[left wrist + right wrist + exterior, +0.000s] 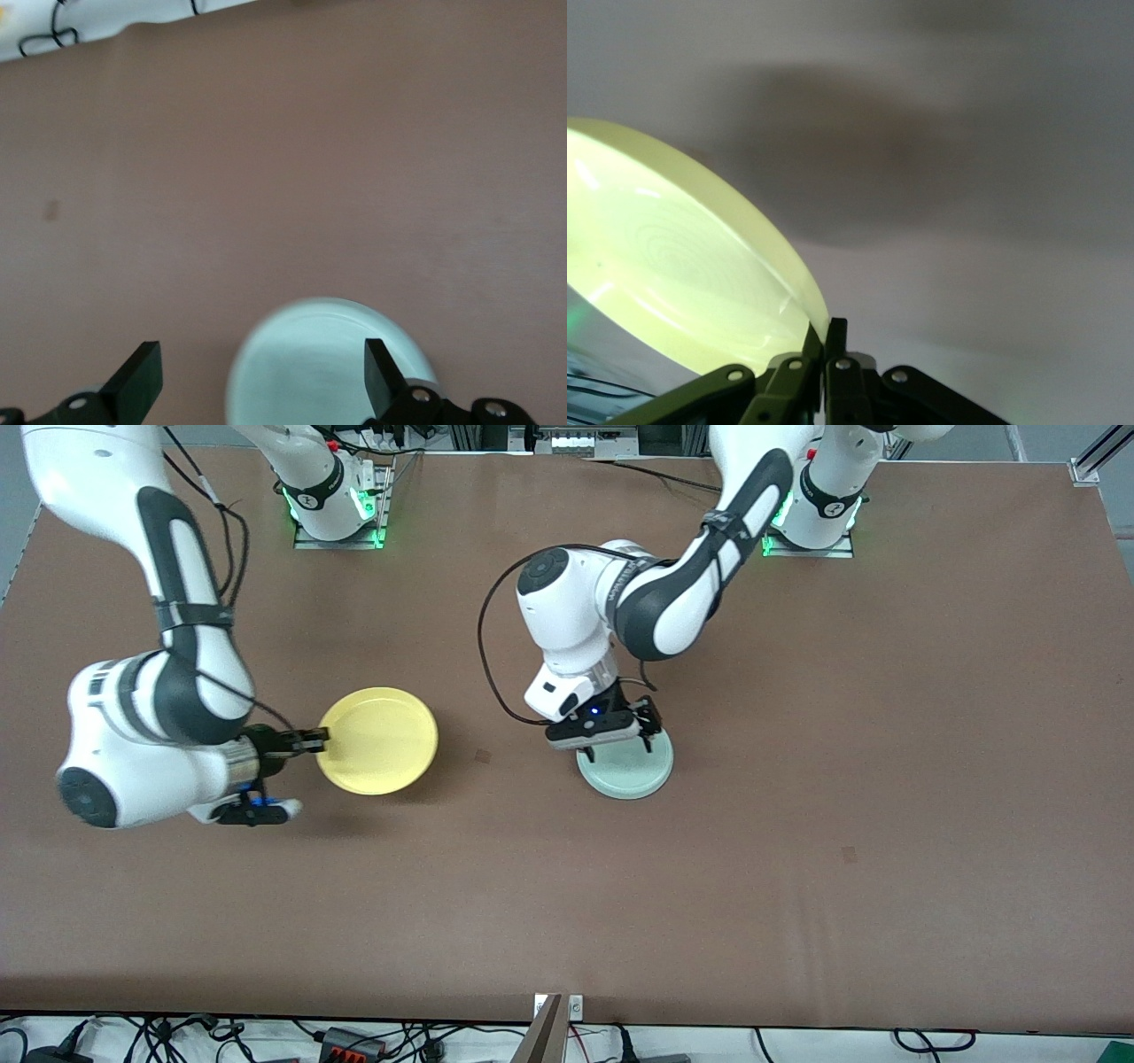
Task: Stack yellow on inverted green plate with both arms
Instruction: 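Set the inverted green plate down at table center with the left gripper, then carry the yellow plate onto the green plate while the left gripper withdraws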
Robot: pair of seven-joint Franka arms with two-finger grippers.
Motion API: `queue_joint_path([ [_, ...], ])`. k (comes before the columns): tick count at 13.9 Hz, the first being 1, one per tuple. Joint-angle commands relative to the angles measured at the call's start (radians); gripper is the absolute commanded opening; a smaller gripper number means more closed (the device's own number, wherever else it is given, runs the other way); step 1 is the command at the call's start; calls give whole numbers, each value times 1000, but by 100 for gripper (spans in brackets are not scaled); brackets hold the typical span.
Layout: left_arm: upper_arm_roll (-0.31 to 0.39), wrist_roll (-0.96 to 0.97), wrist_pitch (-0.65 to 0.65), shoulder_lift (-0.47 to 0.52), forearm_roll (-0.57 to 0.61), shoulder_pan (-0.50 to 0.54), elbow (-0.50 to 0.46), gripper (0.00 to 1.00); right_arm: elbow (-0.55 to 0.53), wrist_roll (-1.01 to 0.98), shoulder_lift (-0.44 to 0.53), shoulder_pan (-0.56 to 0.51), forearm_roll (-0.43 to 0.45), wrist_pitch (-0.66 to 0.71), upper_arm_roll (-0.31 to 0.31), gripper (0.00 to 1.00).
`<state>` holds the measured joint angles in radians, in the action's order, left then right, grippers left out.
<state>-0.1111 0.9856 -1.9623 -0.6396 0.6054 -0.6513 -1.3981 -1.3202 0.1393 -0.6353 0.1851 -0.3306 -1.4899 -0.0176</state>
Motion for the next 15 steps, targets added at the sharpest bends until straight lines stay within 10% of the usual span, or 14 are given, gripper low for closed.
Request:
queue_joint_path([
  [1,-18,-251,77,63,-23,71,-41,100,41,158,-21,85,-79,-51,-7,0],
  [15,-19,-958,243,280,-450,512,-105,100,36,531,-211,484,-277,-497,-7,0],
])
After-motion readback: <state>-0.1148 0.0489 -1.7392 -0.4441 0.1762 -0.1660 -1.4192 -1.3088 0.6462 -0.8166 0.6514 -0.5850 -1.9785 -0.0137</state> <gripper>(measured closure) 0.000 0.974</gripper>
